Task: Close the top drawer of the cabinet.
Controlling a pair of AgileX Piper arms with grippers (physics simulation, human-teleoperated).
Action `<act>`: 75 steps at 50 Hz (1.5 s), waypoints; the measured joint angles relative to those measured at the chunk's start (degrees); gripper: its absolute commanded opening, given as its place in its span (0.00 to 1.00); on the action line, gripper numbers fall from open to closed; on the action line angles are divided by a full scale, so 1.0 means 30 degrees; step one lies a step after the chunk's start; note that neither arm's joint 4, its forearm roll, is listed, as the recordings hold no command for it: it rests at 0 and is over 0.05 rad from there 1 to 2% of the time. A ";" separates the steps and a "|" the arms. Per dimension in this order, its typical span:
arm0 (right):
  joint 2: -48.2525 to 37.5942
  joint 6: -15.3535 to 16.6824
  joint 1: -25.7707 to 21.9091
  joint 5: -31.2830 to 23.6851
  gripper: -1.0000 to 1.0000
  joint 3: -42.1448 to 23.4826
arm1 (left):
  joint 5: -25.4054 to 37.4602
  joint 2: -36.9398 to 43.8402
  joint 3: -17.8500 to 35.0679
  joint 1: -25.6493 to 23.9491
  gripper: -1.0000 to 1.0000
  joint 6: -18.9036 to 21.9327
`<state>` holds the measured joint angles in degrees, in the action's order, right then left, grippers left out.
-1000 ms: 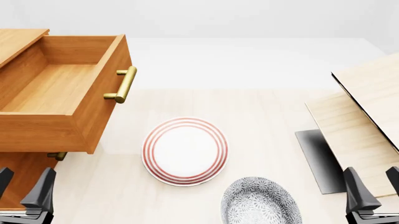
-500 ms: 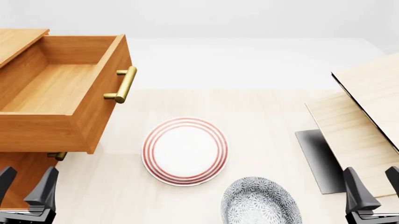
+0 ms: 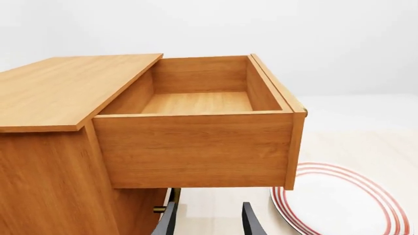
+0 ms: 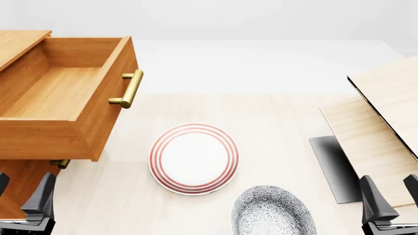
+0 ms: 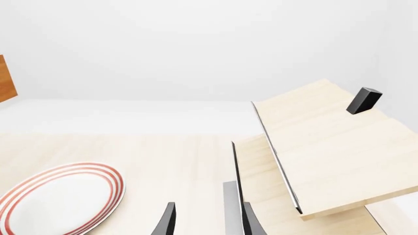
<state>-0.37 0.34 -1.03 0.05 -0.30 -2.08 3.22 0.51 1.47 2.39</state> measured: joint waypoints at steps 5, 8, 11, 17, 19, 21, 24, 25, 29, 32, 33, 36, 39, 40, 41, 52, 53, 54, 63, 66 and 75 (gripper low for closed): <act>0.0002 0.0000 0.0000 -0.0002 1.00 0.0000 | 0.0292 -0.0194 0.0168 -0.0072 1.00 0.0276; 0.0005 0.0000 0.0000 -0.0005 1.00 0.0000 | 0.0487 -0.0265 0.0376 -0.0183 1.00 0.0382; 0.0008 0.0000 -0.0001 -0.0007 1.00 0.0000 | 0.0646 -0.0278 0.0618 -0.0343 1.00 0.0473; 0.0014 0.0000 0.0000 -0.0013 1.00 0.0000 | 0.0776 -0.0083 0.1136 -0.0763 1.00 0.0650; 0.0015 -0.0001 0.0000 -0.0015 1.00 -0.0001 | 0.0736 0.0099 0.1341 -0.0914 1.00 0.0694; 0.0017 -0.0001 0.0000 -0.0017 1.00 -0.0002 | 0.0710 0.0267 0.1546 -0.1071 1.00 0.0735; 0.0018 -0.0001 0.0000 -0.0020 1.00 -0.0003 | 0.0712 0.0472 0.1854 -0.1331 1.00 0.0786; 0.0018 0.0000 0.0000 -0.0020 1.00 -0.0003 | 0.0715 0.0539 0.1954 -0.1421 1.00 0.0799; 0.0018 -0.0001 0.0000 -0.0022 1.00 -0.0004 | 0.0734 0.0828 0.2381 -0.1838 1.00 0.0863; 0.0017 -0.0001 0.0000 -0.0022 1.00 -0.0005 | 0.0760 0.0985 0.2770 -0.2302 1.00 0.0996; 0.0016 -0.0001 0.0000 -0.0022 1.00 -0.0006 | 0.0756 0.1037 0.2896 -0.2490 1.00 0.1057; 0.0015 0.0000 0.0000 -0.0021 1.00 -0.0007 | 0.0734 0.1196 0.3286 -0.3136 1.00 0.1257; 0.0014 0.0000 0.0001 -0.0021 1.00 -0.0008 | 0.0670 0.1452 0.3735 -0.3912 1.00 0.1432; 0.0013 0.0000 0.0000 -0.0021 1.00 -0.0008 | 0.0642 0.1573 0.3895 -0.4182 1.00 0.1471; 0.0013 0.0000 0.0000 -0.0021 1.00 -0.0008 | 0.0604 0.1688 0.4053 -0.4459 1.00 0.1525; 0.0010 0.0001 -0.0001 -0.0014 1.00 -0.0002 | -0.0454 0.3843 0.6086 -0.7497 1.00 0.1940; 0.0009 0.0001 -0.0001 -0.0013 1.00 -0.0001 | -0.0572 0.4099 0.6302 -0.7741 1.00 0.1957; 0.0009 0.0001 -0.0001 -0.0012 1.00 -0.0001 | -0.0680 0.4334 0.6499 -0.7963 1.00 0.1972; 0.0004 0.0002 -0.0001 -0.0001 1.00 0.0006 | -0.2219 0.6704 0.8048 -1.0014 1.00 0.2482; 0.0001 0.0002 -0.0002 0.0003 1.00 0.0007 | -0.2675 0.7594 0.8663 -1.0569 1.00 0.2553; -0.0015 0.0001 -0.0003 0.0019 1.00 0.0007 | -0.3946 1.0175 1.0571 -1.2012 1.00 0.2867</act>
<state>-0.41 0.34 -1.04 0.11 -0.27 -13.91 33.74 32.23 -34.57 10.99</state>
